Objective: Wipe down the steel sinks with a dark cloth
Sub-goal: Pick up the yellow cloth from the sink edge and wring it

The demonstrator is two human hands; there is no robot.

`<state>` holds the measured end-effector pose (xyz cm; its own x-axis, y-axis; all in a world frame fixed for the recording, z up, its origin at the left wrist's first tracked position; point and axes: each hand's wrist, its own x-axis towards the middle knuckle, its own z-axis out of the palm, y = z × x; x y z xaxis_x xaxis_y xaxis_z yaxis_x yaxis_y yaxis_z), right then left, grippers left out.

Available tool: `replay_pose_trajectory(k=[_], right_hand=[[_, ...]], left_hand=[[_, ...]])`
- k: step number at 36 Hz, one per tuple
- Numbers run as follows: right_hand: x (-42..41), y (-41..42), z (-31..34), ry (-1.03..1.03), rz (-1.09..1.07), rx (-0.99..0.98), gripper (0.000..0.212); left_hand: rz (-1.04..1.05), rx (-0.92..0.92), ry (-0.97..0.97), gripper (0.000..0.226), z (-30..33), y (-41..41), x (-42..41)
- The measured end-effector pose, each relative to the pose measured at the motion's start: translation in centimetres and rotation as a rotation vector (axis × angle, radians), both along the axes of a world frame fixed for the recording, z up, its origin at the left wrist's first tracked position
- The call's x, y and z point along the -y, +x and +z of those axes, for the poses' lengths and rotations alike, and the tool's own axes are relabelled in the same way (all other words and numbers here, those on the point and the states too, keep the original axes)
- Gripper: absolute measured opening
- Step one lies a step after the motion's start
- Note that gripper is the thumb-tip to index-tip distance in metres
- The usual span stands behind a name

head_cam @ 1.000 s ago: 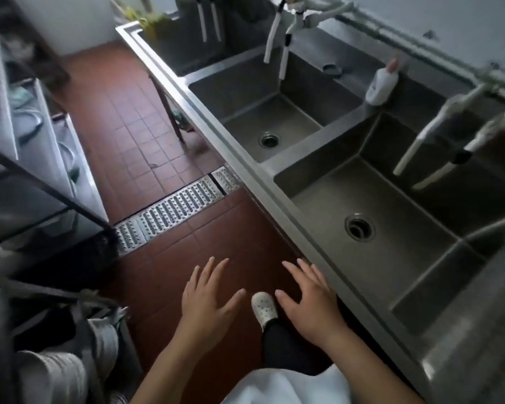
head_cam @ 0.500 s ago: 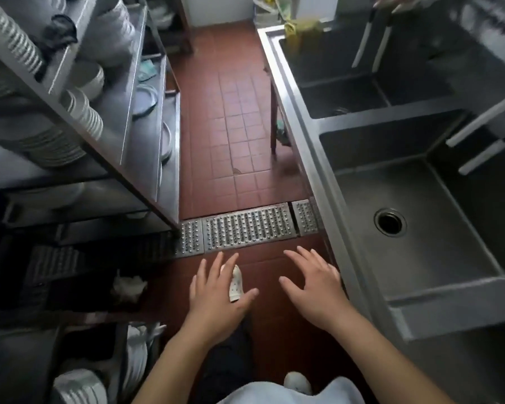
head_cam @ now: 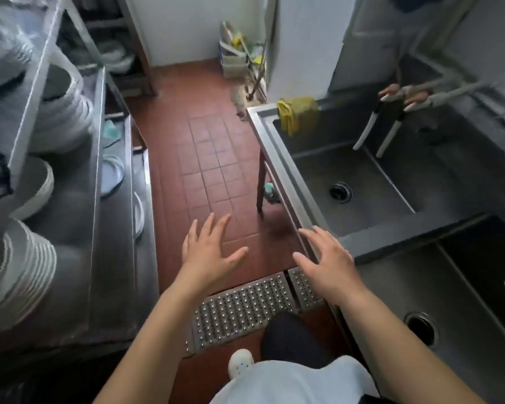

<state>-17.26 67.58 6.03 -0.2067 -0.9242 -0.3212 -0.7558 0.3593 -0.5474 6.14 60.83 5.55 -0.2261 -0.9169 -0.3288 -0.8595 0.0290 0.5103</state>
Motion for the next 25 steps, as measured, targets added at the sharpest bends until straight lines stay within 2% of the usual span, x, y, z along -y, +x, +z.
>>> replay_pose_trajectory(k=[5, 10, 14, 21, 23, 25], right_hand=[[9.3, -3.0, -3.6, 0.048, -0.143, 0.086, 0.056], [21.9, -6.2, -7.6, -0.014, -0.270, 0.155, 0.058], [32.9, -8.6, -7.8, -0.030, -0.287, 0.185, 0.061], [49.2, -13.0, -6.7, -0.013, -0.348, 0.224, 0.065], [52.9, -14.8, -7.1, -0.023, -0.420, 0.247, 0.068], [56.1, -17.0, -7.8, -0.024, -0.495, 0.247, 0.073]], left_hand=[[-0.055, 0.011, 0.031, 0.080, -1.0, -1.2, 10.8], [-0.083, 0.042, 0.077, 0.079, -2.1, -2.6, 22.4], [-0.129, 0.099, 0.118, 0.079, -0.9, -4.2, 31.5], [-0.222, 0.057, 0.064, 0.073, 1.2, -7.8, 45.6], [-0.230, -0.006, 0.096, 0.071, 0.8, -9.4, 48.4], [-0.151, -0.171, 0.229, 0.063, 0.1, -11.6, 50.9]])
